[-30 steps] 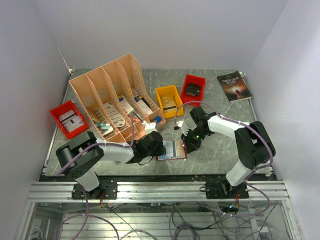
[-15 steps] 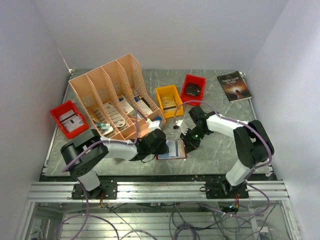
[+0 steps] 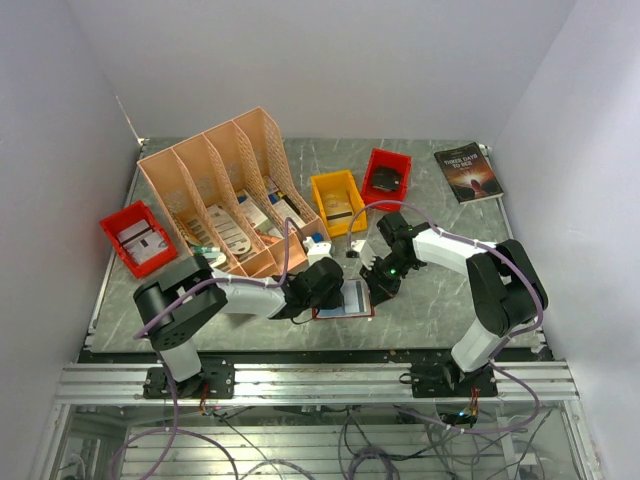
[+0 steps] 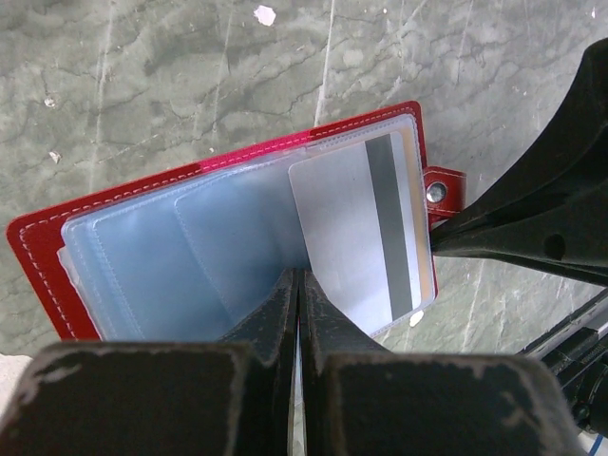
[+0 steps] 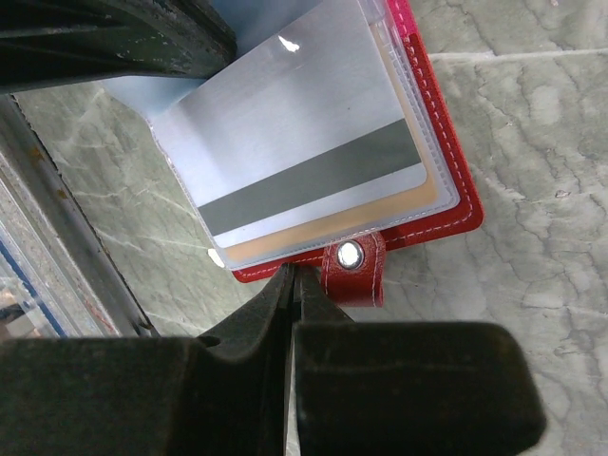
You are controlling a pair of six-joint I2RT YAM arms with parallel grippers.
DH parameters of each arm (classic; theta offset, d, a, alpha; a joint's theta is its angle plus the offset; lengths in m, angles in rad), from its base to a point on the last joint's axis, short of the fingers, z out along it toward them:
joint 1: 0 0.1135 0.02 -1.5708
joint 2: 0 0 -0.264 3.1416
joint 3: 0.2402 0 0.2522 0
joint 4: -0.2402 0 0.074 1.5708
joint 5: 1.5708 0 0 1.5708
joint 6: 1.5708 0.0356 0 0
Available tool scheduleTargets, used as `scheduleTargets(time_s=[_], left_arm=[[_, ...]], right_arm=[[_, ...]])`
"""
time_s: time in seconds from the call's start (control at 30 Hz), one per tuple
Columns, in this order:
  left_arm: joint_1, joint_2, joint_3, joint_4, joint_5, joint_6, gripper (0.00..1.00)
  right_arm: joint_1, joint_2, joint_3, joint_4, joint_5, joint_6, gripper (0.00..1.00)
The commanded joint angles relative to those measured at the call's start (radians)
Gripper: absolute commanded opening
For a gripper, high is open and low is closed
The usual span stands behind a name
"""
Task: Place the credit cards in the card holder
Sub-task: Insert the credit card into the card holder.
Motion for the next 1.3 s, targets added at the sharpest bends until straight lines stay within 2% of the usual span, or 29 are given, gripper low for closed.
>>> scheduleTargets(time_s=[0.0, 0.43, 0.73, 1.27], left_arm=[[-0.016, 0.026, 0.046, -0.012, 0.01, 0.021, 0.08], [-0.026, 0.036, 0.07, 0.0, 0.031, 0.045, 0.12], [-0.028, -0.001, 0.053, -0.021, -0.004, 0.057, 0.23], [-0.029, -0.127, 0.013, -0.152, -0.101, 0.089, 0.4]], right_arm=[[0.007, -0.001, 0.015, 0.041, -0.02, 0.005, 0.01], [-0.012, -0.013, 0.017, 0.046, -0.032, 0.01, 0.06], [-0.03, -0.024, 0.017, 0.039, -0.044, 0.005, 0.08], [-0.069, -0.082, 0.017, -0.013, -0.114, -0.065, 0.16]])
